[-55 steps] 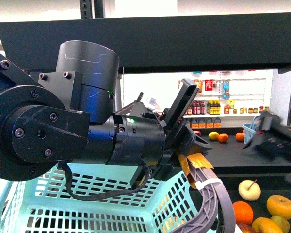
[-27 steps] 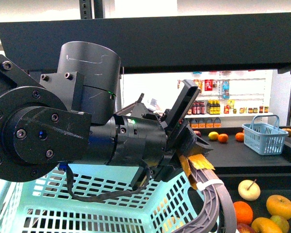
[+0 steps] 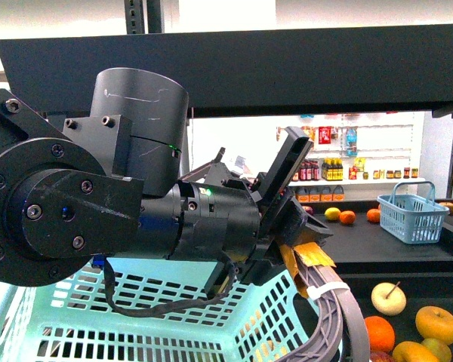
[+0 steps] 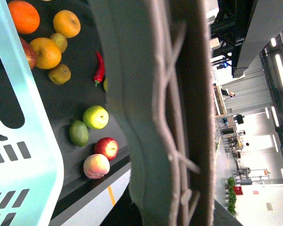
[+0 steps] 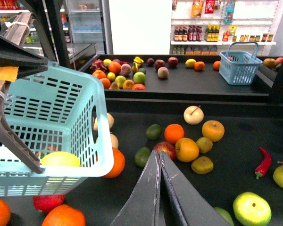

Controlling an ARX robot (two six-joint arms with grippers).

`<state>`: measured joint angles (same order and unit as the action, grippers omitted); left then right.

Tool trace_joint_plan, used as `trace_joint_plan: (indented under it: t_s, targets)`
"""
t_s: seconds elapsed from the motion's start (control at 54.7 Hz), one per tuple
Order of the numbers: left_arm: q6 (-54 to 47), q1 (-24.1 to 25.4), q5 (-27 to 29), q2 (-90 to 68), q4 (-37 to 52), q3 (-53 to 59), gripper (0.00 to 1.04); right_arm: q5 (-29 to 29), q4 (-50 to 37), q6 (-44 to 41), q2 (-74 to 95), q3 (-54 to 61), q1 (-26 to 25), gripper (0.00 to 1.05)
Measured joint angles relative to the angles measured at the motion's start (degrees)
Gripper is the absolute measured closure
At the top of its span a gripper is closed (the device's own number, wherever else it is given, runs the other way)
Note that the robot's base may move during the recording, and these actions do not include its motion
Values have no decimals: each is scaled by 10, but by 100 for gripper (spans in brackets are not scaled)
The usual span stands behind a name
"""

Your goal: Pick lemon from shelf

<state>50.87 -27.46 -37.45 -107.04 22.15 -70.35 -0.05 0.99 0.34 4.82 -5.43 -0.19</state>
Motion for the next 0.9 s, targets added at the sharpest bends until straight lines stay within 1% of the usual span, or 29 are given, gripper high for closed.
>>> trace_joint_plan:
  t_s: [0.53, 0.859, 0.896]
  targets:
    - [0, 0, 0, 0, 0, 0, 97, 1, -8, 0, -39, 45, 0, 102]
    - [-1, 0, 1, 0, 0, 0, 97, 0, -9, 0, -44, 45, 0, 102]
    - [-1, 0, 1, 0, 0, 0, 97, 0, -9, -1, -45, 45, 0, 101]
